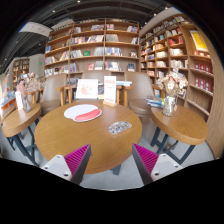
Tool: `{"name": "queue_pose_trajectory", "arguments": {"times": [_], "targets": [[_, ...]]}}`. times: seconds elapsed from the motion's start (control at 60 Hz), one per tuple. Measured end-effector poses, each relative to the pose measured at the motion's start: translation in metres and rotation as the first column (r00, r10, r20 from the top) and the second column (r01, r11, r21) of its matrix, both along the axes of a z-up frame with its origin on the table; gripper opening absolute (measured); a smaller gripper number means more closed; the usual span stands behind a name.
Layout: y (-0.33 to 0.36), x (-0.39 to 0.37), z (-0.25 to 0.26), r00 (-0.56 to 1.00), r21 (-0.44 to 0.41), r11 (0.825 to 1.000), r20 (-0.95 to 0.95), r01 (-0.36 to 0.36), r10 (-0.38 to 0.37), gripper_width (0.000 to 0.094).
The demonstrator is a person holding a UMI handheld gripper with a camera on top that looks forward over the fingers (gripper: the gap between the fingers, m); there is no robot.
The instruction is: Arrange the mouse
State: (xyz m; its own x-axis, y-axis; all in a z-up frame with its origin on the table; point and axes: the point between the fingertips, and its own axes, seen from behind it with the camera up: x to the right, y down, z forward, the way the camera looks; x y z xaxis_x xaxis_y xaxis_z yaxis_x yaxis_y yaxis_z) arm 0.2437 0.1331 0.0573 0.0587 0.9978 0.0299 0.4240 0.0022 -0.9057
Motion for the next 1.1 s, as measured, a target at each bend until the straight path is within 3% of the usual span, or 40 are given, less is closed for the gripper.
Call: {"name": "queue_pose_trajectory", "arguments": {"times": [0.45, 1.1], "targets": [[0.021, -0.100, -0.044, 0.996, -0.018, 1.000, 0.084, 0.005, -0.004, 0.0856], [0.030, -0.182, -0.074, 0.976, -0.039, 0.999, 0.218, 0.018, -0.009, 0.0854]]}}
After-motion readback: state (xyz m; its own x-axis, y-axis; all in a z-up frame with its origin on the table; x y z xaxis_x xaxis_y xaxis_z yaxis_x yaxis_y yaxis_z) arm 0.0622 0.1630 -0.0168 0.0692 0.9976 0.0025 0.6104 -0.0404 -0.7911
